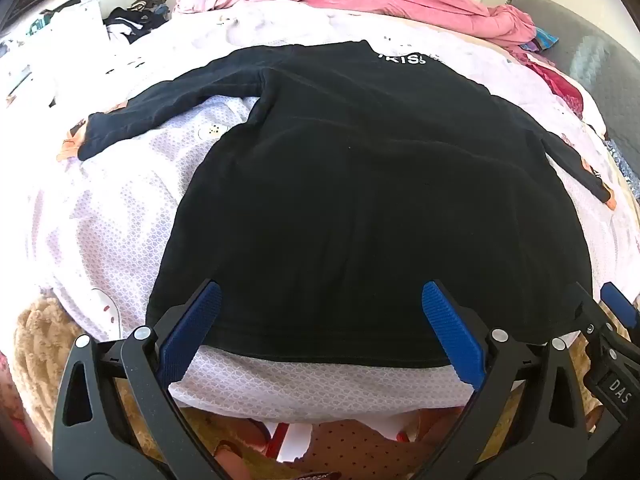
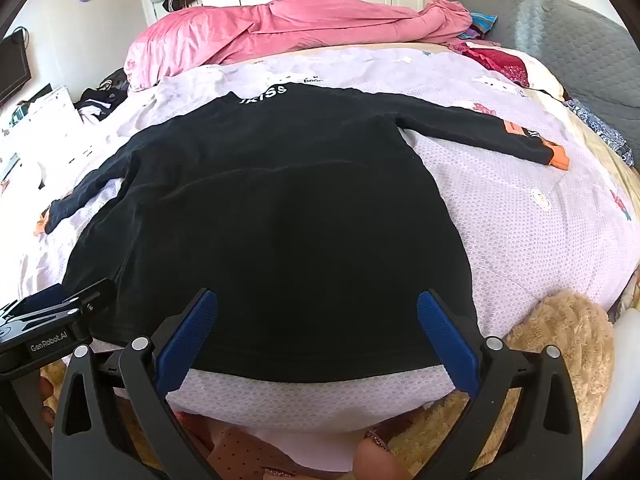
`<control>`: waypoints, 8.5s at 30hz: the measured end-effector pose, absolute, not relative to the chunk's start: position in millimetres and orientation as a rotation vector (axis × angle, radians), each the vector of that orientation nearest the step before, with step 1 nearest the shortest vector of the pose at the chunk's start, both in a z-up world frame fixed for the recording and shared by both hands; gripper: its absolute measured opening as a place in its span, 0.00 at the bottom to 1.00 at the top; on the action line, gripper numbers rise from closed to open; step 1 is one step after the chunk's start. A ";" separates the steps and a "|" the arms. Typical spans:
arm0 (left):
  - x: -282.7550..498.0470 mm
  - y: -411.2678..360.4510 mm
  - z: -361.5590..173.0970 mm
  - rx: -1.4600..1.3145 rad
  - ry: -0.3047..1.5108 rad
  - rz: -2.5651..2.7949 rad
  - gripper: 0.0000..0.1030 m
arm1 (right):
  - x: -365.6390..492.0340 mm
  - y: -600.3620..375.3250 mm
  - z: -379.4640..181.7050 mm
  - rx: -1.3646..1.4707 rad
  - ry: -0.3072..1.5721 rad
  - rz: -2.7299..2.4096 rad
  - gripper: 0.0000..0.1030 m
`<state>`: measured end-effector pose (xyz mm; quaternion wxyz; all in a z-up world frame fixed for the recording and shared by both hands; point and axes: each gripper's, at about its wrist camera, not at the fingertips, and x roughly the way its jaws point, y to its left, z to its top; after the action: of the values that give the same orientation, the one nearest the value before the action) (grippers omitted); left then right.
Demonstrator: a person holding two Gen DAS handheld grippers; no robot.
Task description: Fold small clothes
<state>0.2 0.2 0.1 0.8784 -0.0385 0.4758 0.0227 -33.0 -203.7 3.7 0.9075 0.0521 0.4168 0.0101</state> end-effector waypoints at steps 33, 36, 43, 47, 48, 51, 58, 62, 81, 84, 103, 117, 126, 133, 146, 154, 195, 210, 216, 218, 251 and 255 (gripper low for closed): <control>-2.3 3.7 2.9 -0.073 0.980 0.084 0.92 | -34.0 -198.8 1.7 0.088 0.853 0.032 0.96; -2.6 3.2 3.9 -0.071 0.979 0.086 0.92 | -33.7 -197.9 1.7 0.084 0.851 0.035 0.96; -0.5 2.2 4.2 -0.064 0.981 0.088 0.92 | -32.3 -197.2 1.5 0.082 0.853 0.038 0.96; 1.0 2.2 3.8 -0.062 0.983 0.090 0.92 | -32.3 -197.3 1.6 0.083 0.853 0.039 0.96; 1.5 2.2 3.8 -0.063 0.983 0.091 0.92 | -31.8 -197.3 1.5 0.083 0.853 0.038 0.96; 2.5 2.3 3.8 -0.064 0.983 0.091 0.92 | -31.8 -197.3 1.5 0.082 0.854 0.038 0.96; 4.9 1.0 3.2 -0.067 0.985 0.091 0.92 | -28.1 -197.1 0.7 0.073 0.860 0.035 0.96; 6.7 2.0 2.7 -0.077 0.985 0.098 0.92 | -27.2 -196.7 0.4 0.070 0.864 0.030 0.96; 18.4 3.1 4.4 -0.103 0.976 0.110 0.92 | -18.9 -210.8 5.9 0.106 0.847 0.011 0.96; 22.9 -1.1 5.8 -0.114 0.974 0.089 0.92 | -15.0 -217.4 7.8 0.118 0.844 0.005 0.96; 83.7 -37.7 8.3 -0.096 0.980 -0.009 0.92 | 59.4 -311.9 9.9 0.317 0.841 -0.113 0.96; 136.8 -44.4 12.8 -0.109 0.978 0.008 0.92 | 117.4 -393.3 -7.6 0.422 0.897 -0.279 0.96; 168.2 -48.3 15.2 -0.080 0.990 0.032 0.92 | 146.4 -471.2 -24.5 0.653 0.884 -0.363 0.96; 182.5 -56.0 13.6 -0.073 1.009 0.032 0.92 | 169.1 -512.5 -36.7 0.644 0.883 -0.501 0.96; 194.7 -63.3 15.2 -0.080 1.012 0.026 0.92 | 189.6 -548.7 -50.8 0.709 0.815 -0.608 0.91; 195.3 -59.6 6.6 -0.092 1.022 0.037 0.92 | 167.8 -565.0 -50.7 0.812 0.698 -0.568 0.40; 168.1 62.5 33.5 -0.246 0.940 0.128 0.92 | 213.6 -236.1 54.9 0.325 0.646 0.265 0.12; 182.9 89.4 21.6 -0.374 0.950 0.112 0.92 | 220.6 -147.1 10.5 0.000 0.803 0.327 0.21; 190.5 74.5 19.8 -0.388 0.967 0.075 0.92 | 193.9 -168.1 21.5 -0.002 0.787 0.447 0.49; 193.1 67.7 19.3 -0.402 0.973 0.049 0.92 | 190.0 -178.3 24.6 0.046 0.792 0.468 0.50; 239.6 -21.8 -19.6 -0.563 1.080 -0.162 0.07 | 190.1 -320.1 29.8 0.369 0.758 0.192 0.60; 239.2 -18.0 17.4 -0.450 0.962 -0.153 0.07 | 191.1 -327.8 29.4 0.380 0.756 0.177 0.60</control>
<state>239.2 -18.0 17.4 0.8594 -0.2143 0.4584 -0.0731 191.1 -327.8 29.4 0.9080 0.1843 0.3663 0.0858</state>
